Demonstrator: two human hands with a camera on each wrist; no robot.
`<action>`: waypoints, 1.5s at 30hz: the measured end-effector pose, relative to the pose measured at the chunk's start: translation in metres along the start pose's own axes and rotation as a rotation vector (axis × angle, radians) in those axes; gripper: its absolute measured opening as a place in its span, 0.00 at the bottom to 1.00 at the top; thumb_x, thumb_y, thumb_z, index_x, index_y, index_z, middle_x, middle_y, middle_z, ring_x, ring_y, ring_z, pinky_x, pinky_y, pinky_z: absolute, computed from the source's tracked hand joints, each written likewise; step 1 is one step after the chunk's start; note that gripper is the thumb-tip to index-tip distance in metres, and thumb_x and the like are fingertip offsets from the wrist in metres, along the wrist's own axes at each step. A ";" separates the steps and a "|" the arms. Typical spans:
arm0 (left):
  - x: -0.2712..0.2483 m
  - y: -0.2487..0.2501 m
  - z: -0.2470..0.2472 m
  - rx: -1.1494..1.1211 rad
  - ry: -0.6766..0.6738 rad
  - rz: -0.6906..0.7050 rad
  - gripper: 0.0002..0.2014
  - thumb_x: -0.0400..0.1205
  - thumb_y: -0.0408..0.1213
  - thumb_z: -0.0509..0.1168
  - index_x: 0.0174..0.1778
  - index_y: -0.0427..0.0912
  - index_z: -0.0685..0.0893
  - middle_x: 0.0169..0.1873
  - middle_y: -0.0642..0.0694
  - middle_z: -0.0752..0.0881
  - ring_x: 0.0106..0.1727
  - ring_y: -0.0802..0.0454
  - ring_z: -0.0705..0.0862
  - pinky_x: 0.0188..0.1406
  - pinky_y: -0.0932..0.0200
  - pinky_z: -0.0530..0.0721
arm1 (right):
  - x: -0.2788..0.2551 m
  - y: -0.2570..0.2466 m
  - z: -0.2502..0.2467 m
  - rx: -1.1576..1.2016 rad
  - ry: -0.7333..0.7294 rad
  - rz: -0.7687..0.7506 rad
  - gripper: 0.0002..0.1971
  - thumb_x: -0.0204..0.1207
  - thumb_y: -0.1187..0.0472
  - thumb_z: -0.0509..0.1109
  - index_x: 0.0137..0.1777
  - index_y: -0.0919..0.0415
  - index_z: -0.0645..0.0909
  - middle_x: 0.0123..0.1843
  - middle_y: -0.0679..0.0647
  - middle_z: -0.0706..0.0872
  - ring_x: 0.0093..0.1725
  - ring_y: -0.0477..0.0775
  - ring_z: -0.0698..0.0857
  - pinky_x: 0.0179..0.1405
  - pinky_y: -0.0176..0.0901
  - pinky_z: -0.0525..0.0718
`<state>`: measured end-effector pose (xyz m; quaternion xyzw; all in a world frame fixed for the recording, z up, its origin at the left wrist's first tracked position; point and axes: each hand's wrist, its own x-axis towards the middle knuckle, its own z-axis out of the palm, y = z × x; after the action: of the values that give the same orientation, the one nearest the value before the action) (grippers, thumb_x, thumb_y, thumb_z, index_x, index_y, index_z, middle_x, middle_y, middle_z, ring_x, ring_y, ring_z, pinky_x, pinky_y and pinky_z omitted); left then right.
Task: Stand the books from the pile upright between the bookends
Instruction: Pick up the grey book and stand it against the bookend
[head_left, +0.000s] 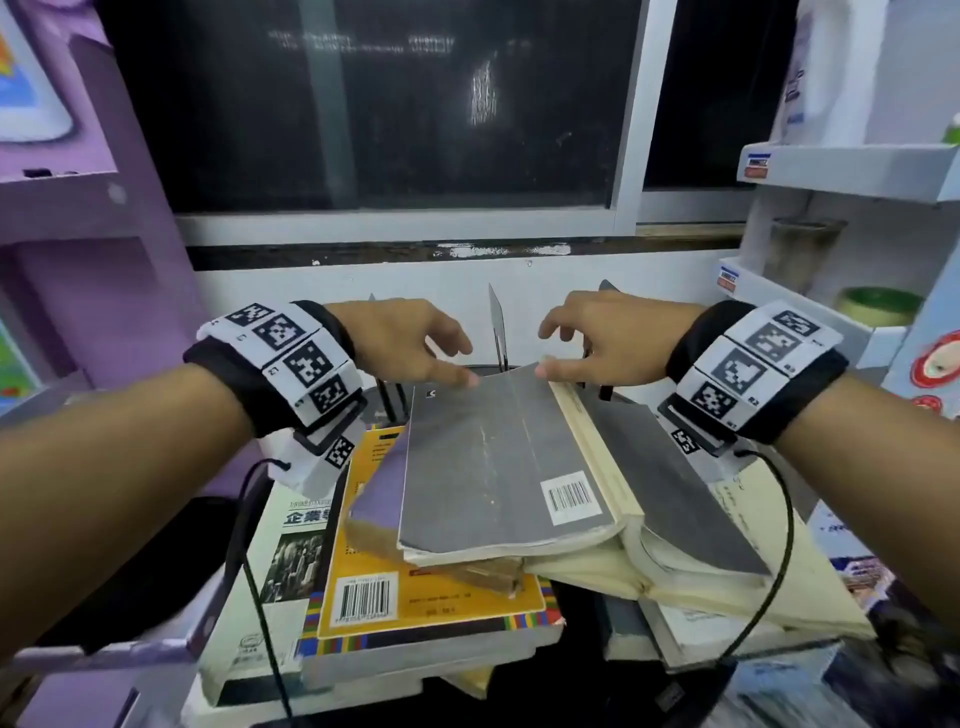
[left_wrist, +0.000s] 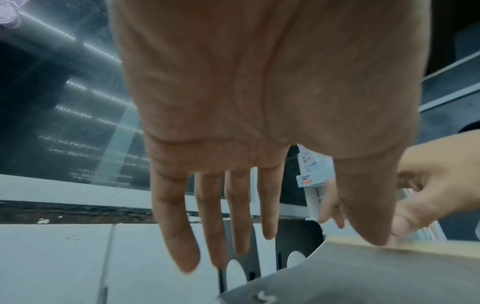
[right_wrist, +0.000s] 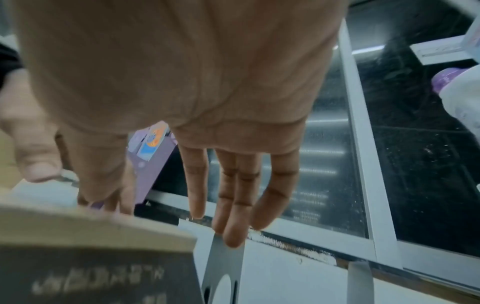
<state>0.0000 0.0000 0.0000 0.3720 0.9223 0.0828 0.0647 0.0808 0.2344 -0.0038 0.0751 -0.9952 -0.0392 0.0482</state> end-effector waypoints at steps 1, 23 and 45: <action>-0.001 -0.001 -0.001 0.026 -0.051 -0.022 0.30 0.77 0.65 0.67 0.73 0.56 0.79 0.67 0.61 0.82 0.64 0.59 0.84 0.71 0.56 0.76 | 0.000 -0.001 0.000 -0.007 -0.041 0.015 0.33 0.77 0.28 0.59 0.74 0.50 0.73 0.60 0.50 0.79 0.50 0.47 0.76 0.57 0.46 0.78; -0.001 -0.006 0.019 0.093 -0.189 -0.026 0.38 0.75 0.65 0.70 0.79 0.52 0.74 0.59 0.61 0.80 0.56 0.54 0.79 0.61 0.61 0.73 | 0.009 -0.018 0.018 0.293 -0.170 0.179 0.29 0.71 0.37 0.77 0.63 0.54 0.75 0.43 0.55 0.90 0.29 0.50 0.90 0.38 0.49 0.91; -0.028 -0.010 -0.053 -0.077 0.400 0.171 0.42 0.69 0.54 0.81 0.78 0.59 0.71 0.64 0.60 0.79 0.48 0.64 0.80 0.53 0.63 0.77 | -0.026 -0.049 -0.075 0.525 0.626 -0.034 0.22 0.71 0.57 0.82 0.59 0.53 0.74 0.46 0.57 0.83 0.36 0.54 0.87 0.27 0.50 0.90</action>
<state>0.0038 -0.0316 0.0511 0.4223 0.8780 0.1952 -0.1126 0.1208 0.1851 0.0645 0.1095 -0.9074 0.2399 0.3272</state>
